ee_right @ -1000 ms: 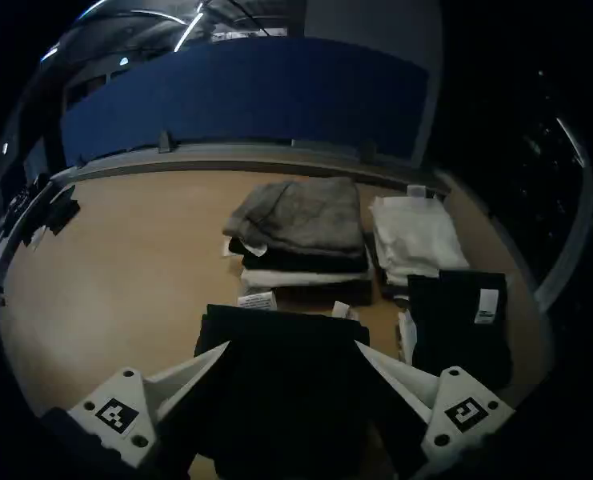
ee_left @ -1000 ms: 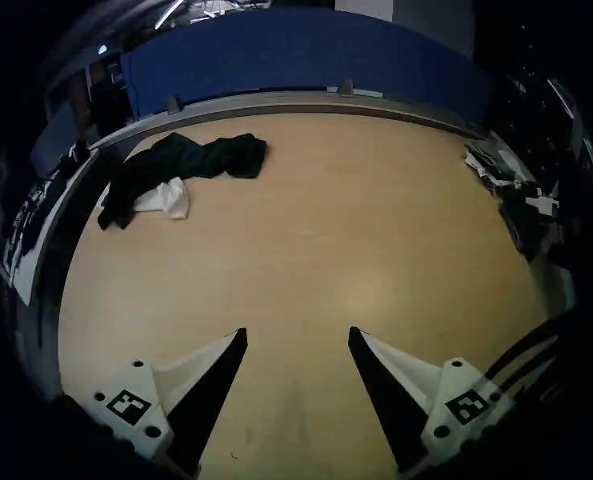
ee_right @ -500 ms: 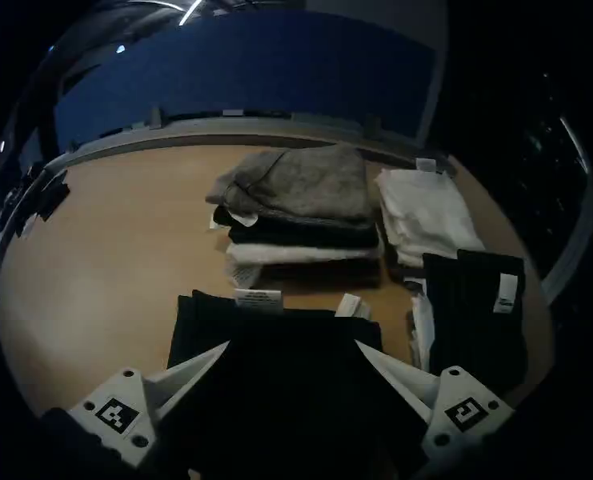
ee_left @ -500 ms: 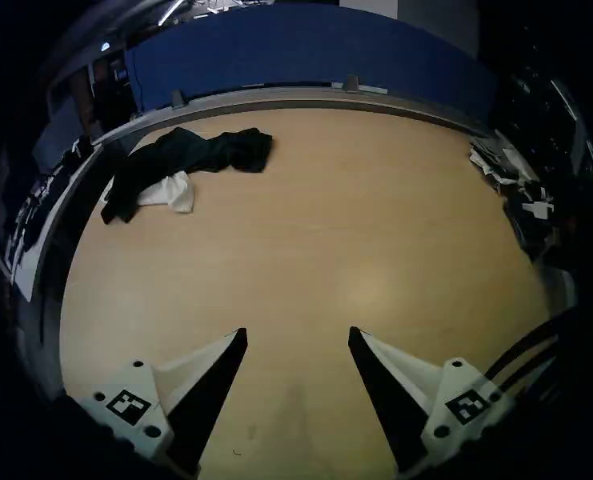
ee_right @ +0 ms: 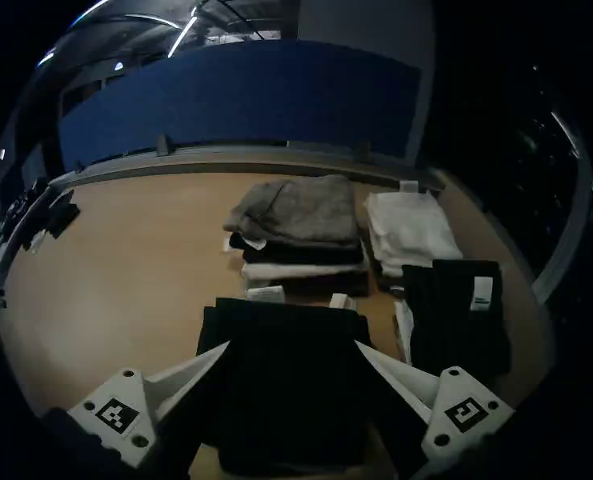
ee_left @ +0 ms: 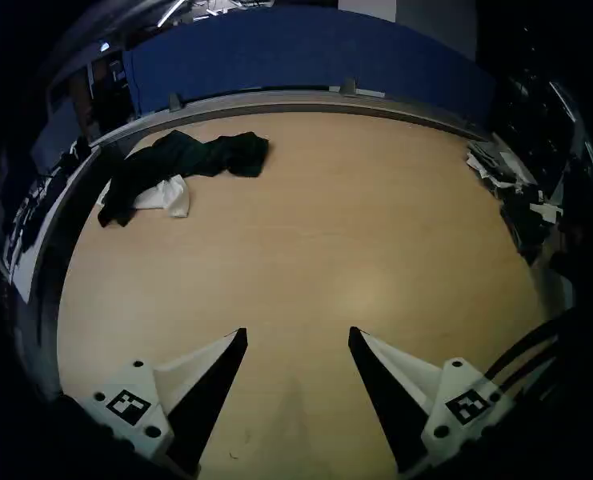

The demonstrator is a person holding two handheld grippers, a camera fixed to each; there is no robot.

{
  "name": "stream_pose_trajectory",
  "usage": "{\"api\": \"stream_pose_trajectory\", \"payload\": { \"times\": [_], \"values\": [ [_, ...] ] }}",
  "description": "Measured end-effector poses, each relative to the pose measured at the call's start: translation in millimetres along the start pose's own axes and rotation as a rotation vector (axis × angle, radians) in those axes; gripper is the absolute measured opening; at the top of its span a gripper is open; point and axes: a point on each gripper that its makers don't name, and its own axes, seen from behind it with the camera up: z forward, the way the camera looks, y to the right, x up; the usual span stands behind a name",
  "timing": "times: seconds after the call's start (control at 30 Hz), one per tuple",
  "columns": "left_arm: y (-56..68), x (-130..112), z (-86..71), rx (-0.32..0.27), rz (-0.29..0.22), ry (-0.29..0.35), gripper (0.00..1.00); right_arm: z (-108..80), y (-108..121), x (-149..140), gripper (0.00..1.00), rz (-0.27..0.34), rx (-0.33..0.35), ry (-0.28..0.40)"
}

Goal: Fold towel

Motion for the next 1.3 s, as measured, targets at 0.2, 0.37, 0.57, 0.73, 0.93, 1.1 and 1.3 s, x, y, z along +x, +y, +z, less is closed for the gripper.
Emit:
{"api": "stream_pose_trajectory", "payload": {
  "times": [0.2, 0.37, 0.57, 0.73, 0.93, 1.1, 1.3],
  "values": [
    [0.4, -1, -1.2, -0.005, 0.005, 0.003, 0.94, -18.7, -7, -16, 1.00, -0.016, -0.011, -0.002],
    [0.6, 1, -2.2, -0.010, 0.006, 0.006, 0.94, -24.5, -11, -28, 1.00, -0.012, -0.018, -0.008],
    [0.9, 1, -4.0, -0.014, 0.009, 0.010, 0.94, -26.9, -14, -45, 1.00, 0.006, -0.024, -0.023],
    [-1.6, -1, -5.8, -0.013, 0.012, 0.011, 0.94, -23.9, -15, -61, 1.00, -0.016, -0.032, -0.053],
    [-6.3, -1, -8.3, -0.010, 0.006, 0.017, 0.94, -20.7, -15, -72, 1.00, -0.032, -0.036, -0.078],
    [-9.0, 0, -10.0, -0.011, 0.003, 0.031, 0.94, -31.3, -18, -56, 1.00, -0.030, -0.039, -0.032],
    [-10.6, 5, -11.8, -0.018, -0.008, 0.053, 0.94, -61.3, -28, -19, 1.00, -0.029, -0.034, 0.064]
  ]
}}
